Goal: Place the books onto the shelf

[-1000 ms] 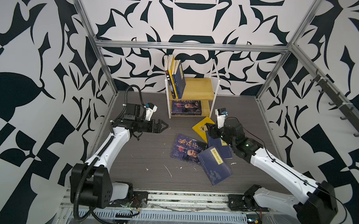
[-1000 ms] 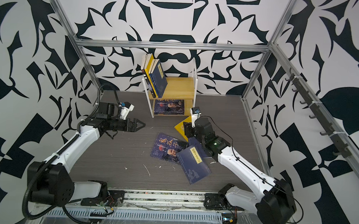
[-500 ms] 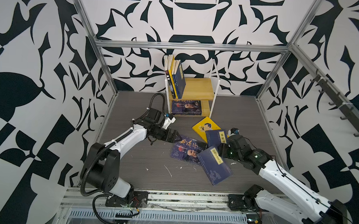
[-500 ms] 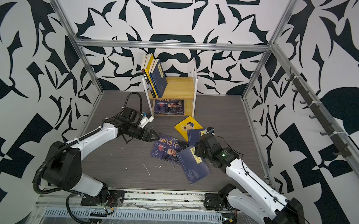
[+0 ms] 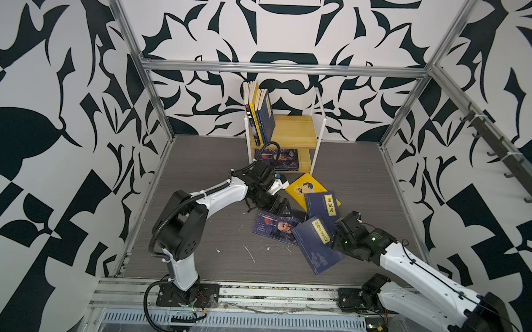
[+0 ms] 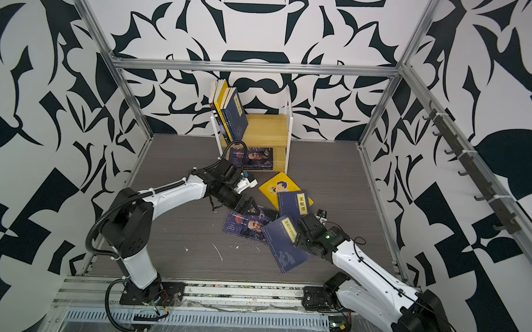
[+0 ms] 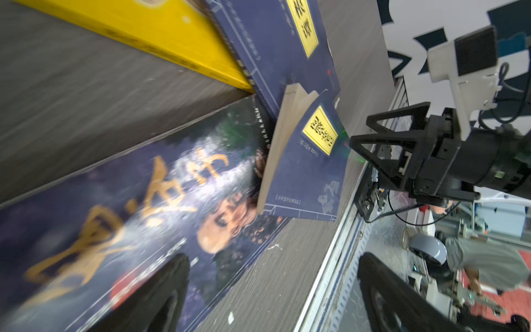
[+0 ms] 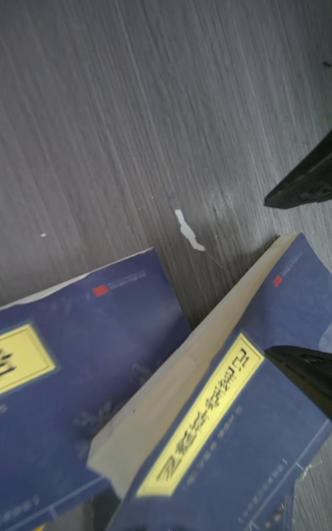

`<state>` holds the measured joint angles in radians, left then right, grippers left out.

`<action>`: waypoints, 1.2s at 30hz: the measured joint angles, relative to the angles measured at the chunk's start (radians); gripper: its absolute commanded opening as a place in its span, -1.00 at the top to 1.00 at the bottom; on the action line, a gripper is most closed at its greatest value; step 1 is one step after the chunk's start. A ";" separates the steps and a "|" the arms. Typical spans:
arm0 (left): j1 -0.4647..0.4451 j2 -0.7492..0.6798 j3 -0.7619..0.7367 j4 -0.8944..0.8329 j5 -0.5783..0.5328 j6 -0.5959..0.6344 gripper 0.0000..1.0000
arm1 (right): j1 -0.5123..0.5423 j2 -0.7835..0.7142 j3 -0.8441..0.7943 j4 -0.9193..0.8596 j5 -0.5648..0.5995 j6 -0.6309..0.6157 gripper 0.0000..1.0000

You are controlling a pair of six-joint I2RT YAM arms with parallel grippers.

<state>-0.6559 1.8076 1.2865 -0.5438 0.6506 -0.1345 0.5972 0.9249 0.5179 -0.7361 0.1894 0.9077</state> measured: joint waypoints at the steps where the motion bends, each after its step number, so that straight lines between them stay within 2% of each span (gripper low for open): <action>1: -0.011 0.021 0.024 -0.013 0.001 0.005 -0.90 | 0.000 0.002 -0.007 0.006 -0.006 0.004 -0.58; 6: -0.058 0.145 0.170 -0.090 0.001 0.039 -0.93 | 0.001 0.048 -0.048 0.075 -0.060 0.018 -0.58; 10: -0.085 0.212 0.230 -0.130 -0.003 0.056 -0.93 | 0.017 0.093 -0.079 0.130 -0.097 0.037 -0.56; 15: -0.104 0.287 0.271 -0.172 -0.002 0.059 -0.87 | 0.051 0.126 -0.081 0.211 -0.106 0.058 -0.55; 19: -0.108 0.333 0.304 -0.196 0.016 0.063 -0.72 | 0.078 0.155 -0.074 0.265 -0.103 0.065 -0.54; 25: -0.108 0.367 0.332 -0.212 0.043 0.062 -0.40 | 0.104 0.182 -0.071 0.330 -0.099 0.077 -0.54; 36: -0.105 0.409 0.346 -0.246 0.051 0.056 0.64 | 0.112 0.208 -0.066 0.375 -0.089 0.082 -0.53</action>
<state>-0.7612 2.2166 1.6321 -0.7902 0.7013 -0.0784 0.7094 1.1324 0.4515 -0.3611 0.1009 0.9897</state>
